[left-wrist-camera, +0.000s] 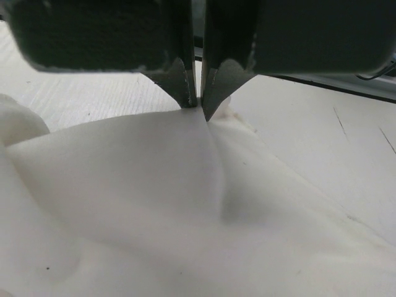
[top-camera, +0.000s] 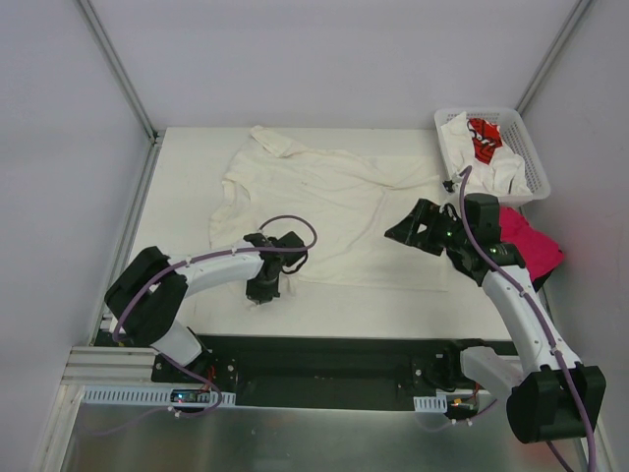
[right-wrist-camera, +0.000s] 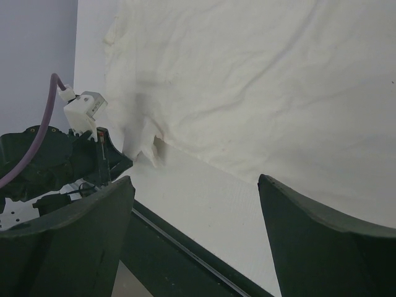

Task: Fold and stack the t-shirts
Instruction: Flatten out the tshirt

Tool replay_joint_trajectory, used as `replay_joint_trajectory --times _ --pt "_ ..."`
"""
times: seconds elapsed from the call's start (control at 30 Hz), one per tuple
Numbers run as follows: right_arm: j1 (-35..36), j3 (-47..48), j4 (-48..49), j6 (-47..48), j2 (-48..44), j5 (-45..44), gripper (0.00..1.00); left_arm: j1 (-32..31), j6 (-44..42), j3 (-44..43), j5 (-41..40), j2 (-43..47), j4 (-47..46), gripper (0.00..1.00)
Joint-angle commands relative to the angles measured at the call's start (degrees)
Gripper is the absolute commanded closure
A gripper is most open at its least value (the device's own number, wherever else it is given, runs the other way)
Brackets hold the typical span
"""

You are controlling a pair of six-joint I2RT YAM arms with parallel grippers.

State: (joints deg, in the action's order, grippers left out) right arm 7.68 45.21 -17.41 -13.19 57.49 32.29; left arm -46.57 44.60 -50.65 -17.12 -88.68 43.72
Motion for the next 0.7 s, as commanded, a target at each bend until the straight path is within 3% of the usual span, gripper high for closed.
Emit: replay_joint_trajectory --times 0.0,0.67 --pt "-0.39 -0.12 0.45 0.97 0.33 -0.04 0.16 -0.54 1.54 -2.34 -2.12 2.11 0.75 0.97" --pt "-0.39 -4.52 1.68 0.62 0.08 -0.04 0.17 -0.63 4.27 -11.65 -11.61 4.14 4.79 0.95"
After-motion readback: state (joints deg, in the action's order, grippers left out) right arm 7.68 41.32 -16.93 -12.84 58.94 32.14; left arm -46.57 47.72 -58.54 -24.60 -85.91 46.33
